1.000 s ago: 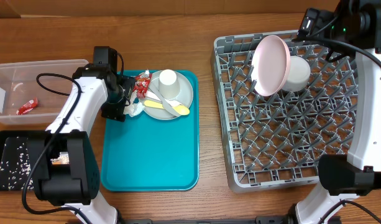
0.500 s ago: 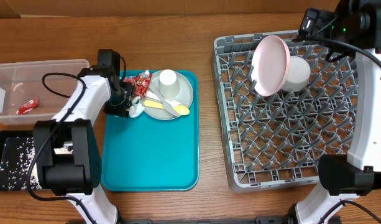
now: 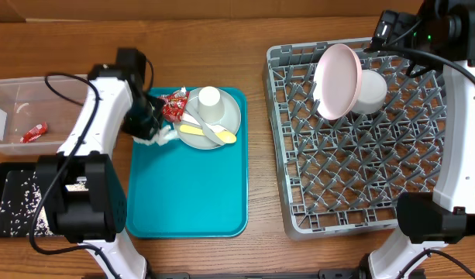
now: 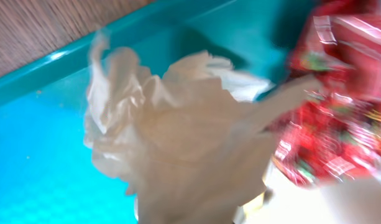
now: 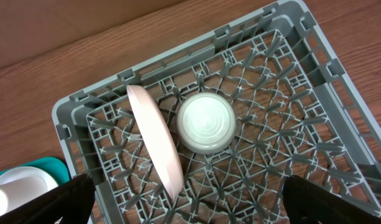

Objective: Sort waste into correct bins and load items into the dishwasher rack
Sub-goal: 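Carry the tissue left and drop it into the clear bin, then reach the left gripper back to the red wrapper and grasp it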

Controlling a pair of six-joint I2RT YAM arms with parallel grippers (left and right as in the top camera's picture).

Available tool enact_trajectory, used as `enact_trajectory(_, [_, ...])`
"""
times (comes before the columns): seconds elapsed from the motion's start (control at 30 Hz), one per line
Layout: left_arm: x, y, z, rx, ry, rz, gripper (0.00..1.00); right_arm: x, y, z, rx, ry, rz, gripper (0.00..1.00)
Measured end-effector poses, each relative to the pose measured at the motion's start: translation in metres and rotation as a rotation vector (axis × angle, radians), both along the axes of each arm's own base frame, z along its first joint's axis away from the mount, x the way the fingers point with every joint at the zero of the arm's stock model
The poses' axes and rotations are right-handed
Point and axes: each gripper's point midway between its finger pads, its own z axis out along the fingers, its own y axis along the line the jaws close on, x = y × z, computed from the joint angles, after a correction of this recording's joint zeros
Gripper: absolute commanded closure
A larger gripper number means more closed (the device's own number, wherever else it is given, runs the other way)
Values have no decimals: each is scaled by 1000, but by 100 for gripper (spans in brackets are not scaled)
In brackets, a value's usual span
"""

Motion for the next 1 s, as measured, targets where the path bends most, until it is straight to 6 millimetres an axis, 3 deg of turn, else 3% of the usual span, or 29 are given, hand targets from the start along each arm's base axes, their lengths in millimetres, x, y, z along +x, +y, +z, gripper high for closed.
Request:
enact_trajectory(0.13, [16, 1, 41, 6, -57, -27, 96, 0, 0, 0, 0, 0, 0, 0])
enact_trajectory(0.27, [45, 3, 83, 29, -196, -76, 96, 0, 0, 0, 0, 0, 0, 0])
enact_trajectory(0.4, [66, 14, 119, 89, -314, -95, 96, 0, 0, 0, 0, 0, 0, 0])
enact_trajectory(0.53, [72, 53, 138, 213, -358, -61, 96, 0, 0, 0, 1, 0, 0, 0])
enact_trajectory(0.63, [66, 102, 141, 335, -336, 2, 92, 0, 0, 0, 0, 1, 0, 0])
enact_trajectory(0.7, [58, 138, 144, 415, -312, 53, 75, 0, 0, 0, 0, 0, 0, 0])
enact_trajectory(0.73, [53, 154, 145, 447, -300, 71, 49, 0, 0, 0, 0, 0, 0, 0])
enact_trajectory(0.77, [48, 169, 146, 471, -287, 93, 2, 0, 0, 0, 0, 0, 0, 0])
enact_trajectory(0.87, [33, 205, 148, 521, -253, 139, 0, 0, 0, 0, 0, 0, 0, 0])
enact_trajectory(1.0, [24, 223, 147, 526, -233, 124, 0, 0, 0, 0, 0, 0, 0, 0])
